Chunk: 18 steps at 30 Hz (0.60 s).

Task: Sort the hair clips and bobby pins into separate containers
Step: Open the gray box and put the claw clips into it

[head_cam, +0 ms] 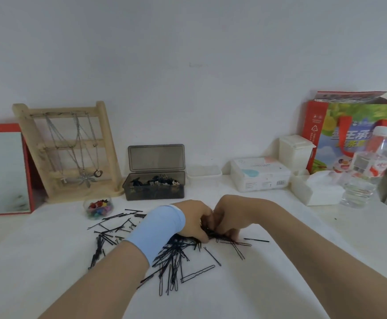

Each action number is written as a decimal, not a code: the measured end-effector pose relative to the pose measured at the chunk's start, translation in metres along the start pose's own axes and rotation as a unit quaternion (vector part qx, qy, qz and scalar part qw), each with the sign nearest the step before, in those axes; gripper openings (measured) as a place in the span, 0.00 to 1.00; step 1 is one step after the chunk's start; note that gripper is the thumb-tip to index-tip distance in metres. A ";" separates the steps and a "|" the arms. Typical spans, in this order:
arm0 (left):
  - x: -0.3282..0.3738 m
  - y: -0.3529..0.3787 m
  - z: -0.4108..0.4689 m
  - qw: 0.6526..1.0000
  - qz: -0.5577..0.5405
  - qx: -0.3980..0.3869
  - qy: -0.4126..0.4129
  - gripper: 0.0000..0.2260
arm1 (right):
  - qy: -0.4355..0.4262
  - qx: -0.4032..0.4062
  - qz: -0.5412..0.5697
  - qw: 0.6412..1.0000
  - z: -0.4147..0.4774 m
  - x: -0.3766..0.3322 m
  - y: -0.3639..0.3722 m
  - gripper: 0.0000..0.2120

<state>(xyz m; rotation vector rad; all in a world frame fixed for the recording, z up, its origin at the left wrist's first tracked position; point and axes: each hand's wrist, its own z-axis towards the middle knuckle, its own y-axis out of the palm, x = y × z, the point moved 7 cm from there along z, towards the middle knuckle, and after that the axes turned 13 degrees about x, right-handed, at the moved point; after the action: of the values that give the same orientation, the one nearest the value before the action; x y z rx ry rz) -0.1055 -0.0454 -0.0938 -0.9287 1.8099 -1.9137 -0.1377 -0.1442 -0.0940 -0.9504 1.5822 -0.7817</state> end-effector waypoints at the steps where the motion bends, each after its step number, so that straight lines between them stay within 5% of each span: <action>1: -0.009 -0.005 -0.007 1.000 -0.017 0.015 -0.002 0.16 | -0.012 -0.002 0.004 1.000 0.001 -0.012 0.005 0.08; 6: -0.065 -0.034 -0.042 0.984 -0.117 0.125 -0.055 0.27 | -0.036 0.053 -0.037 0.997 0.021 -0.047 -0.004 0.10; 9: -0.108 -0.018 -0.059 0.988 0.016 0.037 -0.150 0.42 | -0.085 0.140 -0.128 0.978 0.039 -0.070 -0.009 0.16; 11: -0.126 -0.001 -0.070 0.981 0.039 -0.018 -0.189 0.46 | -0.093 0.102 -0.135 0.981 0.045 -0.083 0.010 0.25; 13: -0.129 0.003 -0.074 0.983 0.020 0.006 -0.180 0.42 | -0.088 0.041 -0.151 0.984 0.048 -0.092 0.034 0.34; 18: -0.122 -0.013 -0.092 0.988 -0.069 0.071 -0.120 0.24 | -0.129 0.007 -0.157 0.979 0.046 -0.119 0.048 0.22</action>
<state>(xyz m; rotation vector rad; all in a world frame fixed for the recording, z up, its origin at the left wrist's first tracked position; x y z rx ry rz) -0.0757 0.1043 -0.1051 -1.2022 1.4875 -1.8894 -0.0893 -0.0171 -0.0909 -1.2563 1.2154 -0.8456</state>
